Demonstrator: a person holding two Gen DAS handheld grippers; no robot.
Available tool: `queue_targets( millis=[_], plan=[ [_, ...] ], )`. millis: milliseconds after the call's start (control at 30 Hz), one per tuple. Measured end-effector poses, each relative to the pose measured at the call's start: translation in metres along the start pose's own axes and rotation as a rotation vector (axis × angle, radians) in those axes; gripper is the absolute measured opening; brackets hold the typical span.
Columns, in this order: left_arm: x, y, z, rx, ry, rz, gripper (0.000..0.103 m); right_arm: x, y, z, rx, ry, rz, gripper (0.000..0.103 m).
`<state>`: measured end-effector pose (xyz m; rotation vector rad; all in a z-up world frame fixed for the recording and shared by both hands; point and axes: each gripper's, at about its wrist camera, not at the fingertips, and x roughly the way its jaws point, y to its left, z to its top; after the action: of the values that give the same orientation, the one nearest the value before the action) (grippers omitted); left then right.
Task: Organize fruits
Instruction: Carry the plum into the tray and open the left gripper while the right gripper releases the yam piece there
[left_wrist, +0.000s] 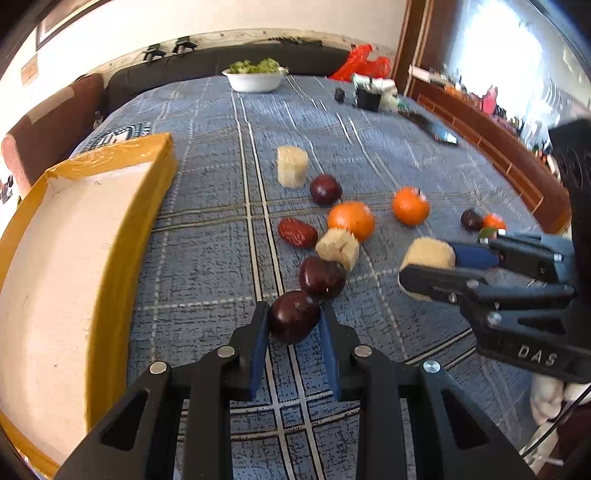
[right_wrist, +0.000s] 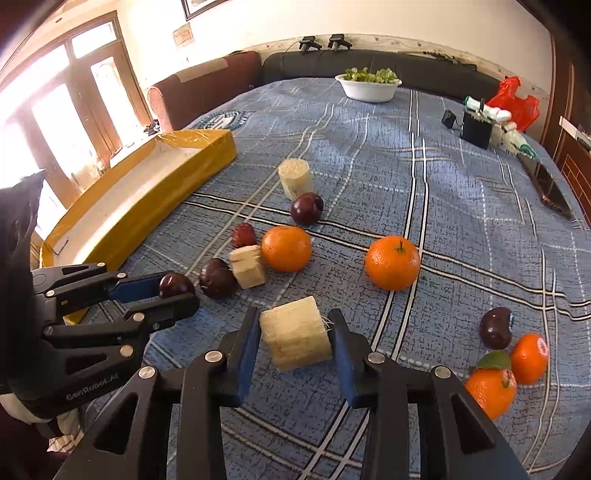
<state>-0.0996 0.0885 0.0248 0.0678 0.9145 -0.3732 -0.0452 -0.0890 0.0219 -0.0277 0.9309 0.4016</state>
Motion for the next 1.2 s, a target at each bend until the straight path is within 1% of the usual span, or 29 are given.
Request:
queue_targets(
  millis=[100, 200, 267, 367, 500, 600, 700, 800, 933, 967, 1000, 1033, 1067, 1100, 1133, 1200],
  plan=[
    [-0.022, 0.012, 0.005, -0.05, -0.05, -0.005, 0.026, -0.013, 0.008, 0.005, 0.001, -0.02, 0.011, 0.041],
    [-0.051, 0.033, 0.008, -0.106, -0.111, 0.023, 0.026, -0.024, 0.021, 0.015, -0.001, -0.04, 0.042, 0.041],
    [-0.07, 0.053, 0.007, -0.152, -0.145, 0.061, 0.026, -0.029, 0.035, 0.025, -0.004, -0.054, 0.084, 0.041],
    [-0.093, 0.09, -0.002, -0.231, -0.172, 0.17, 0.026, -0.03, 0.063, 0.041, -0.021, -0.057, 0.166, 0.041],
    [-0.107, 0.135, -0.021, -0.338, -0.166, 0.261, 0.026, -0.017, 0.113, 0.059, -0.051, -0.028, 0.3, 0.041],
    [-0.108, 0.164, -0.035, -0.407, -0.143, 0.318, 0.026, 0.001, 0.157, 0.065, -0.119, 0.002, 0.34, 0.041],
    [-0.104, 0.188, -0.049, -0.468, -0.109, 0.348, 0.026, 0.024, 0.194, 0.063, -0.173, 0.049, 0.357, 0.041],
    [-0.101, 0.2, -0.057, -0.503, -0.089, 0.356, 0.026, 0.047, 0.224, 0.057, -0.23, 0.085, 0.337, 0.041],
    [-0.105, 0.206, -0.063, -0.526, -0.088, 0.348, 0.027, 0.067, 0.243, 0.044, -0.281, 0.122, 0.309, 0.042],
    [-0.105, 0.207, -0.063, -0.533, -0.09, 0.34, 0.029, 0.071, 0.246, 0.042, -0.289, 0.127, 0.304, 0.042],
    [-0.105, 0.207, -0.061, -0.537, -0.091, 0.335, 0.035, 0.074, 0.249, 0.039, -0.297, 0.13, 0.298, 0.042],
    [-0.106, 0.207, -0.06, -0.542, -0.094, 0.332, 0.04, 0.077, 0.251, 0.039, -0.305, 0.128, 0.29, 0.042],
    [-0.107, 0.207, -0.058, -0.547, -0.099, 0.331, 0.048, 0.078, 0.251, 0.04, -0.309, 0.123, 0.281, 0.042],
    [-0.109, 0.206, -0.057, -0.549, -0.109, 0.33, 0.051, 0.076, 0.251, 0.042, -0.31, 0.114, 0.27, 0.043],
    [-0.112, 0.204, -0.055, -0.548, -0.119, 0.331, 0.051, 0.07, 0.25, 0.043, -0.308, 0.106, 0.273, 0.044],
    [-0.117, 0.202, -0.053, -0.551, -0.134, 0.331, 0.056, 0.057, 0.246, 0.046, -0.301, 0.083, 0.286, 0.051]
  ],
)
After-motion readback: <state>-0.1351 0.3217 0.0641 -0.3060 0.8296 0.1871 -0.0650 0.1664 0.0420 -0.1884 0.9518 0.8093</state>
